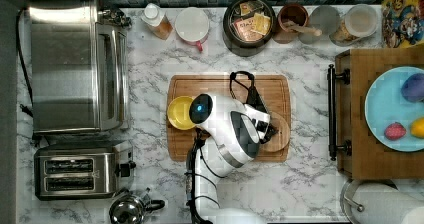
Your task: Place the lid on the board.
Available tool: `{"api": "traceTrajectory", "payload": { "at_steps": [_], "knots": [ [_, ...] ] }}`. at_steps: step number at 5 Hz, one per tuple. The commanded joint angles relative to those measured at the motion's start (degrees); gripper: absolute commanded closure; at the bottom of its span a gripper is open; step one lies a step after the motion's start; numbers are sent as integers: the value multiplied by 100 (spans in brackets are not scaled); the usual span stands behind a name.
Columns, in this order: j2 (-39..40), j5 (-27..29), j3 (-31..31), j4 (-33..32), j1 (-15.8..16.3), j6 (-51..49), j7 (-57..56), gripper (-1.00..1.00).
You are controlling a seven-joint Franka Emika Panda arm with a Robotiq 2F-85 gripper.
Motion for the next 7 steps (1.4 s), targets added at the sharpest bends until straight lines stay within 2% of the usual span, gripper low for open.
{"api": "traceTrajectory", "payload": {
  "at_steps": [1, 3, 4, 7],
  "knots": [
    [-561, 166, 94, 146, 58, 625, -108, -100],
    [-459, 825, 187, 462, 31, 277, -823, -100],
    [-384, 978, 280, 575, -22, 134, -1039, -100],
    [-384, 991, 151, 573, 105, 140, -1046, -100]
  ]
}}
